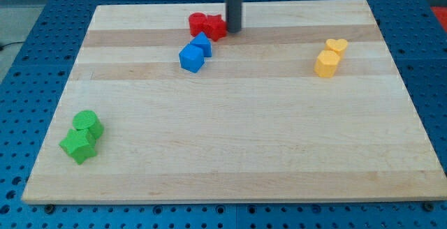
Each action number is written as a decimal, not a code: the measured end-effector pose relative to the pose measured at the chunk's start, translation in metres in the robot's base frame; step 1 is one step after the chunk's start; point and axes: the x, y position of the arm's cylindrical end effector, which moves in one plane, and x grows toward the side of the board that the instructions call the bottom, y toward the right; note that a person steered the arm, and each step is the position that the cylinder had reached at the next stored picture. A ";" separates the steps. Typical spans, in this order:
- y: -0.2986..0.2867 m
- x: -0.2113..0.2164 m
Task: Move your arm away from red circle
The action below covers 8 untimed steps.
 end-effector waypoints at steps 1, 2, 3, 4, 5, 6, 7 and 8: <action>-0.052 -0.013; -0.110 -0.025; -0.133 -0.026; -0.117 -0.027; -0.162 -0.026; -0.132 -0.054; -0.030 -0.071; 0.029 -0.062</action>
